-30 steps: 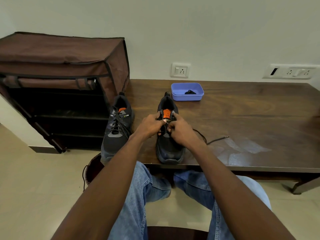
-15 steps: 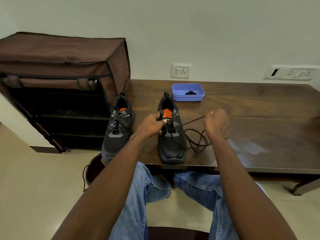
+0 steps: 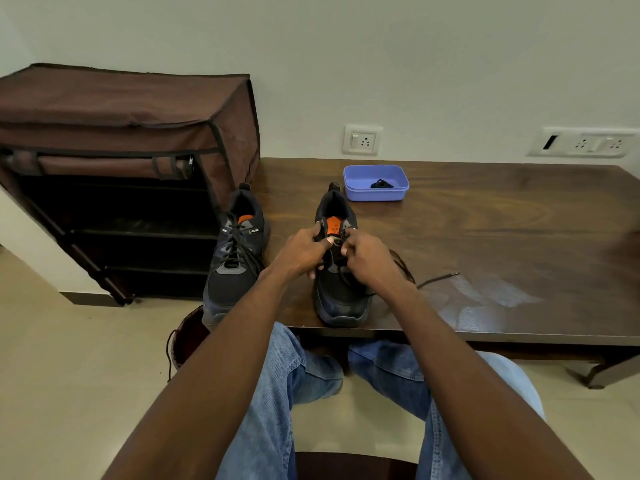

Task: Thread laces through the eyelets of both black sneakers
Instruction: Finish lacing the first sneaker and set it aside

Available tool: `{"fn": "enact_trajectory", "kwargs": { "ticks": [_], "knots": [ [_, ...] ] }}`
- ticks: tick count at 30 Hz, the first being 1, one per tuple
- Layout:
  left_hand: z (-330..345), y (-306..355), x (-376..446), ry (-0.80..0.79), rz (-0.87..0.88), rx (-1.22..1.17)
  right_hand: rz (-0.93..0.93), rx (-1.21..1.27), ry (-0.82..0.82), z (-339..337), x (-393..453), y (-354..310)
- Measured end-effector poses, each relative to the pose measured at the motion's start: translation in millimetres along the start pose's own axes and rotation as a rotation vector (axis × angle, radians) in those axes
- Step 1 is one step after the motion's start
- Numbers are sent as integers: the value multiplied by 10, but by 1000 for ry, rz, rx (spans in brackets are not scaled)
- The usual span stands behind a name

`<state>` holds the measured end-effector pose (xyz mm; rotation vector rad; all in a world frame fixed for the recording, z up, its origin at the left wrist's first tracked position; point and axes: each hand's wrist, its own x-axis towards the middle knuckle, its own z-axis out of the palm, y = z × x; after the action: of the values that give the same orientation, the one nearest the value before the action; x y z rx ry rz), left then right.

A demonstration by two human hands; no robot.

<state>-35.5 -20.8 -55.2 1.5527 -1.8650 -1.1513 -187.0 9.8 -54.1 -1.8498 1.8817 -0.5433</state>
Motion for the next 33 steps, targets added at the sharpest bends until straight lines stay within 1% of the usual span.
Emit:
{"fn": "enact_trajectory", "kwargs": {
  "ticks": [2, 3, 5, 8, 10, 13, 16, 20, 21, 22, 24, 25, 26, 28, 29, 30, 33],
  "knots": [
    [-13, 5, -9, -12, -15, 9, 76, 41, 25, -67, 16, 34],
    [-17, -1, -12, -18, -24, 9, 84, 82, 27, -95, 28, 67],
    [-11, -3, -6, -26, -32, -9, 32, 130, -12, -128, 37, 115],
    [-3, -1, 5, -36, -39, -31, -81, 39, -127, -38, 37, 110],
    [-10, -5, 0, -39, -36, -32, -102, -15, -110, 42, 50, 97],
    [-5, -6, 7, -44, -32, -38, -2, 15, -27, -1, 25, 71],
    [-1, 1, 18, -49, -46, -59, 165, 180, 68, -68, -6, 49],
    [-10, -7, 21, -46, -54, -74, 267, 262, 130, -33, 11, 22],
    [-10, -13, 20, -43, -54, -75, 300, 336, 143, -35, 21, 32],
    [-14, -17, 18, -40, -58, -73, 347, 467, 166, -50, 24, 41],
    [-14, -23, 26, -29, -62, -71, 479, 869, 207, -116, 36, 74],
    [-13, -26, 25, -28, -64, -72, 526, 1001, 222, -162, 28, 98],
    [-19, -26, 21, -27, -66, -71, 547, 1016, 219, -204, 34, 127],
    [-19, -15, 3, -26, -64, -72, 533, 817, 163, -337, 13, 163],
    [-20, -5, -11, -26, -59, -70, 508, 713, 89, -428, -18, 168],
    [-33, 0, -32, -22, -55, -65, 473, 627, -29, -529, -69, 157],
    [-56, 15, -66, 15, -40, -38, 372, 468, -577, -818, -291, 141]
  ]
}}
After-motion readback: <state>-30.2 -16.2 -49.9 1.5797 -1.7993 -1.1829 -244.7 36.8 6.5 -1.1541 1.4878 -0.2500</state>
